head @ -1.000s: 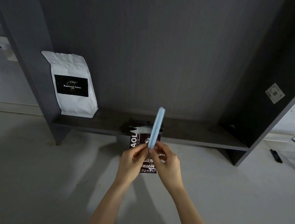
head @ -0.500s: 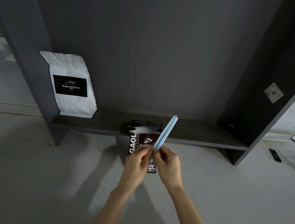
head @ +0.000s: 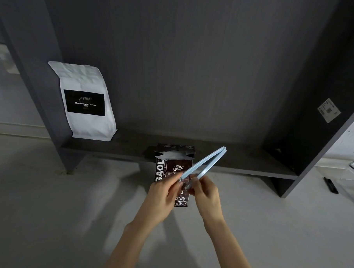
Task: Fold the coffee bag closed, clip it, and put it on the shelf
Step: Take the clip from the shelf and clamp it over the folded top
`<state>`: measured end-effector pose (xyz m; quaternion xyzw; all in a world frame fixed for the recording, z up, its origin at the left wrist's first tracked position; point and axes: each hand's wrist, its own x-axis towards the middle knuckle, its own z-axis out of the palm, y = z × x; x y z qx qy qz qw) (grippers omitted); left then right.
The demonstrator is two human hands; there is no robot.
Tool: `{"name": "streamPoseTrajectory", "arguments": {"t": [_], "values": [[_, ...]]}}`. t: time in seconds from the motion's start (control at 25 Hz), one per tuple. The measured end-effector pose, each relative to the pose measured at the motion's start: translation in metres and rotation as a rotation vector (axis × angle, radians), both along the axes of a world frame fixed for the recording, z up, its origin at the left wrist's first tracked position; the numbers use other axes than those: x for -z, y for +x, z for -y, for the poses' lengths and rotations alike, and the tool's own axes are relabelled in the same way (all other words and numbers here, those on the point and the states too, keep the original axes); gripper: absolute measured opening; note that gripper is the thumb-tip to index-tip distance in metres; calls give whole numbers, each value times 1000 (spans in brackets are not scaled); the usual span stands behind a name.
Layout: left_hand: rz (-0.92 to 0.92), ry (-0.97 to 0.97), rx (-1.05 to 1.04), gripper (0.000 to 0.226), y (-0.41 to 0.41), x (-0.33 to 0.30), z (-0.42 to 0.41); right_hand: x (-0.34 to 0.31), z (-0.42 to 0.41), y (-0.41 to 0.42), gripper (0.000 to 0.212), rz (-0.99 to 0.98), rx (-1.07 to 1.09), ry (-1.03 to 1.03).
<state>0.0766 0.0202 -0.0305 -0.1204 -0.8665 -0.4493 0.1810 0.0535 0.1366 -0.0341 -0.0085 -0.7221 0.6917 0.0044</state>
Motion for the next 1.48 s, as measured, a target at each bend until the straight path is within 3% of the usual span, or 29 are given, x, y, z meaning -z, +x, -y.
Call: {"name": "streamPoseTrajectory", "arguments": {"t": [0.32, 0.6, 0.72, 0.88, 1.28, 1.48], "values": [[20, 43, -147, 32, -8, 5, 12, 0, -9, 0, 12, 53, -77, 35], [171, 203, -178, 19, -7, 5, 30, -6, -34, -13, 49, 52, -22, -16], [240, 235, -163, 15, -12, 6, 35, -13, -45, -17, 40, 1, -78, 43], [265, 279, -140, 15, -22, -2, 39, -24, -52, -18, 18, 4, -148, -41], [175, 261, 3, 24, -39, -44, 46, -45, -57, -31, 16, -125, -249, 76], [167, 210, 4, 31, -69, -68, 66, -53, -60, -48, 16, -102, -119, -82]]}}
